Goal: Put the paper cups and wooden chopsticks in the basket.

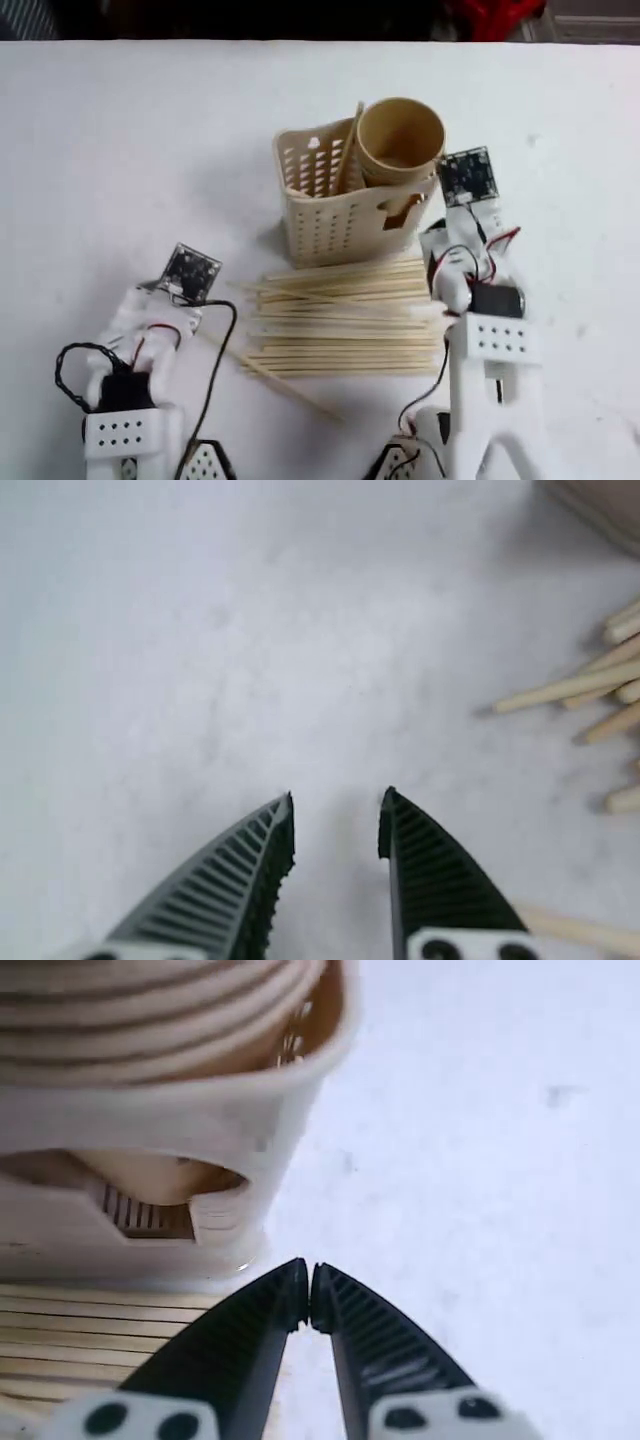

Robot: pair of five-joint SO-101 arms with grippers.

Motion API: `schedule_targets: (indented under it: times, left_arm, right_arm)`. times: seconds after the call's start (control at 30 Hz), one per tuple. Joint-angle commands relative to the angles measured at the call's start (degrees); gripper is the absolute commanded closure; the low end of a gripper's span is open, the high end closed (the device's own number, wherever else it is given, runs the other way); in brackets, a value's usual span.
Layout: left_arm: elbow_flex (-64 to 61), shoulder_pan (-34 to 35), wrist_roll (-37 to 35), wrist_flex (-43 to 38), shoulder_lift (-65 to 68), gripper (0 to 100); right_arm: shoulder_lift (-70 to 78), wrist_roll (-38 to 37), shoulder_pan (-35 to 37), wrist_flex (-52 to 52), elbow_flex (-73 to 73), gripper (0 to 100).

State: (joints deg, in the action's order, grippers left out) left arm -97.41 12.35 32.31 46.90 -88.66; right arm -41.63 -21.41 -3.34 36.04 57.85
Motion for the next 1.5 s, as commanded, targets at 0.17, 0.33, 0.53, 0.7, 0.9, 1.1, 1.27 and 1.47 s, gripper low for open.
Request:
schedule_targets:
  times: [0.17,0.33,0.53,0.7,0.9,1.1,1.27,1.47]
  left_arm:
    - [0.00,-1.19,0.62,0.62,-0.48,85]
    - [0.26,-1.19,0.53,0.53,-0.48,85]
    - [9.14,-2.42,-5.19,6.77,-0.22,85]
    - [20.75,-9.89,-8.53,14.95,-0.13,85]
    - [32.18,-11.03,-12.75,17.67,2.59,84]
    - [39.30,-10.86,-16.97,16.53,22.81,84]
    - [39.21,-1.71,-19.78,8.44,36.44,85]
    - [34.99,15.43,-14.24,-5.89,48.13,84]
  right_arm:
    - [15.08,-2.55,5.41,-12.35,-0.44,98.1]
    - [19.56,-2.29,5.41,-15.43,-0.44,98.1]
    - [17.98,0.70,4.79,-15.52,0.53,98.1]
    - [9.45,2.46,2.95,-20.09,7.38,98.1]
    - [-3.47,2.46,3.21,-20.44,15.03,98.1]
    - [-9.54,1.76,3.30,-10.51,14.59,98.1]
    - [-10.33,-12.84,9.45,8.92,6.42,98.0]
    - [-10.33,-16.26,19.82,28.44,-2.20,98.0]
